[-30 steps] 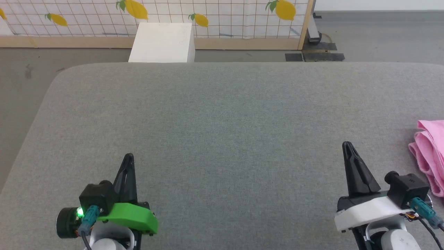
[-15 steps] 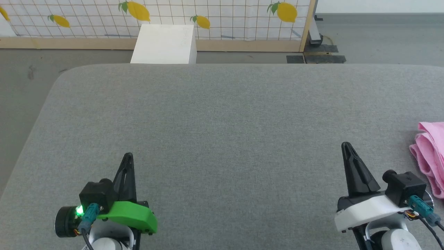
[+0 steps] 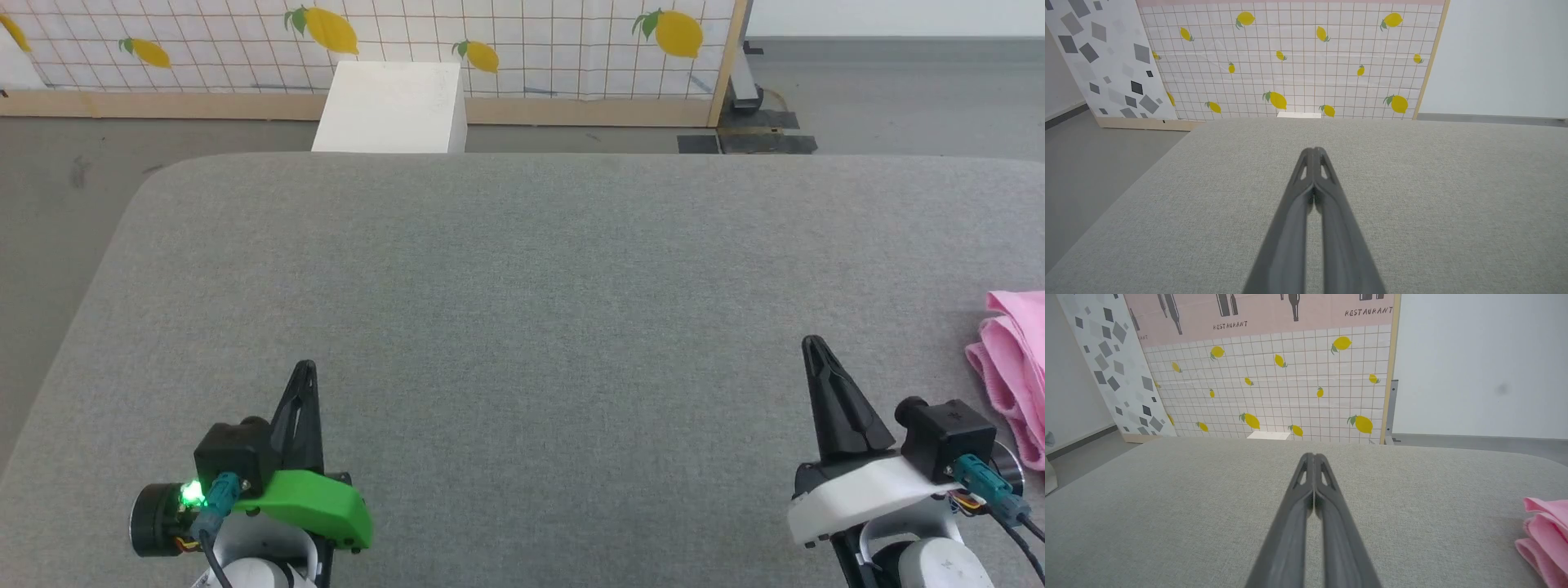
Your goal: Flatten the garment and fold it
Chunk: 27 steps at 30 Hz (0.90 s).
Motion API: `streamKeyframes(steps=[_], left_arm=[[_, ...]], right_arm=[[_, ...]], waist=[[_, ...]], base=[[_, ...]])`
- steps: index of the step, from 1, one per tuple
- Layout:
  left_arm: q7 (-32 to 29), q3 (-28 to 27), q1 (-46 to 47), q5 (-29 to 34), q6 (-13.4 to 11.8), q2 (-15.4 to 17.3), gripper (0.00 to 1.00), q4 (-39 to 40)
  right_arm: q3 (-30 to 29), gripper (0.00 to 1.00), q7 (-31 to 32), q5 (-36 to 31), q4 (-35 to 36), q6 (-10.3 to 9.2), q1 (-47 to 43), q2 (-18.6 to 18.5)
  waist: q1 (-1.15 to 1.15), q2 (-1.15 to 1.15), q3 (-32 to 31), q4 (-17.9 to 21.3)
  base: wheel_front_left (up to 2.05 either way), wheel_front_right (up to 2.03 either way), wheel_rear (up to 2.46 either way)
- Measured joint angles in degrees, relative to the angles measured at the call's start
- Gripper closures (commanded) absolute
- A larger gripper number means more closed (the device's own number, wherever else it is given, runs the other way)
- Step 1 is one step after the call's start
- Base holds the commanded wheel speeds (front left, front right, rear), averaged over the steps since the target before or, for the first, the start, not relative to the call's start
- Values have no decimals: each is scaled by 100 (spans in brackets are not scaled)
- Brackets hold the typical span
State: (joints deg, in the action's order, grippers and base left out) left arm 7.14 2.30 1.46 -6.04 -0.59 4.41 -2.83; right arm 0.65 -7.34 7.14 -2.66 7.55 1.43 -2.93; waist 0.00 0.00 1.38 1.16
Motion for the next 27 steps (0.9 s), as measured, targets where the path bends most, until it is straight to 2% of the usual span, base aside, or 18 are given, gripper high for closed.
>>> streamKeyframes(steps=[27], left_arm=[[-305, -99, -27, 196, 10, -49, 100, 122]], right_arm=[[-31, 100, 318, -292, 102, 0, -30, 0]], waist=[[0, 0, -60, -51]], base=[[0, 0, 0]])
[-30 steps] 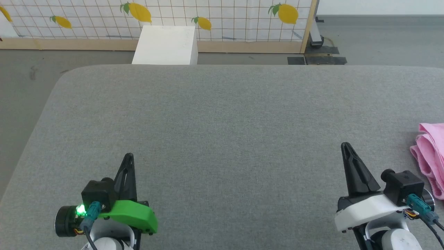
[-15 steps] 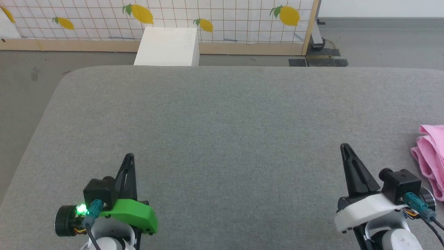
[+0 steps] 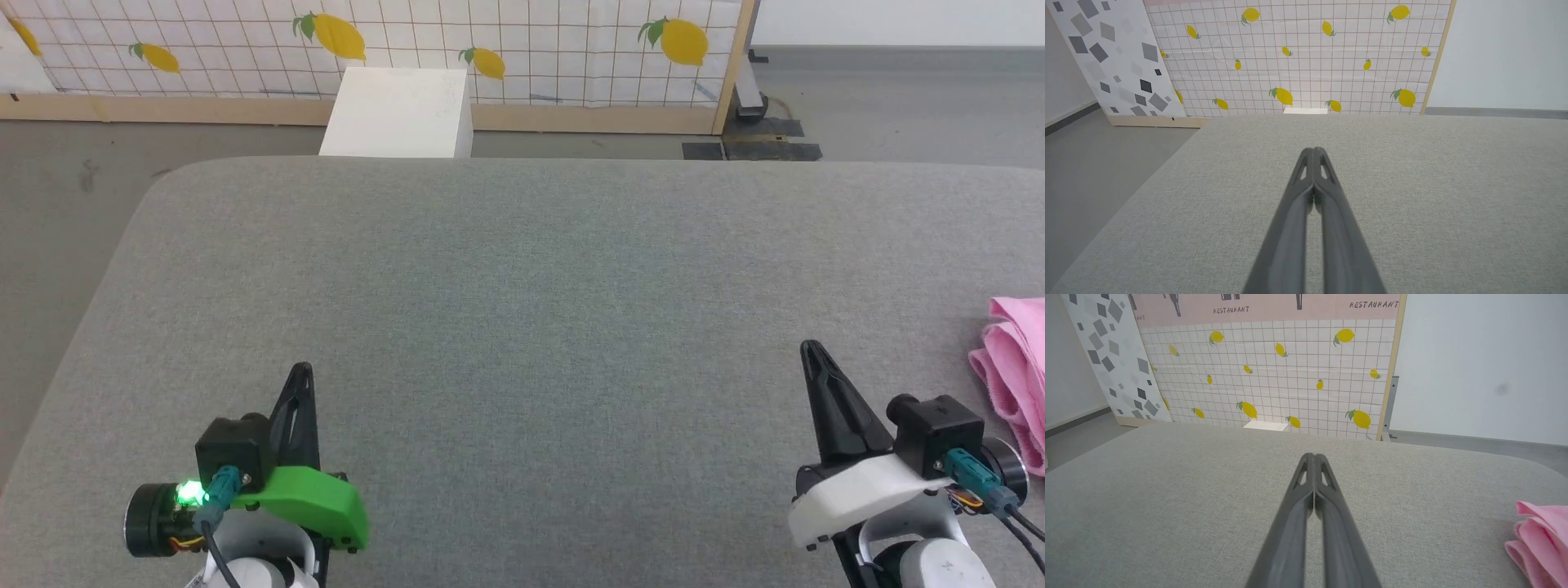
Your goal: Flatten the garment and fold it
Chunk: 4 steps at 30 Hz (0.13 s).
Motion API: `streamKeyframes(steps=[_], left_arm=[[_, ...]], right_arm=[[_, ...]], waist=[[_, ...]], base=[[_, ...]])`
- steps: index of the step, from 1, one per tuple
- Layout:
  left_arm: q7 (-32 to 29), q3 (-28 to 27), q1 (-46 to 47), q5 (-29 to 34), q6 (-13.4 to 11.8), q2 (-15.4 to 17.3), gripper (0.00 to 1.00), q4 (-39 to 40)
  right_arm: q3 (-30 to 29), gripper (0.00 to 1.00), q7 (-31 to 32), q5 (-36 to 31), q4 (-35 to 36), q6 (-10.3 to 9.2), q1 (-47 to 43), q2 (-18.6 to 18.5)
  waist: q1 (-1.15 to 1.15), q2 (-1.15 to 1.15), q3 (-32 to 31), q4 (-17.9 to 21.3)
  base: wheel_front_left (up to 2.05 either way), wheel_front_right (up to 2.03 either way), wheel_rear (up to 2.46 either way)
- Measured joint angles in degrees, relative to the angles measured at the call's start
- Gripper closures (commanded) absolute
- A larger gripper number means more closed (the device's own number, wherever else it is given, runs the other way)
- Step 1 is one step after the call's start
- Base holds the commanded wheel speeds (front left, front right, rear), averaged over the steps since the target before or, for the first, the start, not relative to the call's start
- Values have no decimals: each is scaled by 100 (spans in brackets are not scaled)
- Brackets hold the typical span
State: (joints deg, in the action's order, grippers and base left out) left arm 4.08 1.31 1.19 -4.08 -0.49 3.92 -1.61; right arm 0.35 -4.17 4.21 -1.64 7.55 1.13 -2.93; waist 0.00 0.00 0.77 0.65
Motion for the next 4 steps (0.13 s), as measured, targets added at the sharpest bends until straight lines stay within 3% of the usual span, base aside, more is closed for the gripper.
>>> streamKeyframes(steps=[4], left_arm=[[-48, -18, -2, 38, 1, -10, 100, 21]], right_arm=[[-4, 100, 48, -37, 20, 1, -1, 0]], waist=[[0, 0, -10, -8]], base=[[0, 0, 0]])
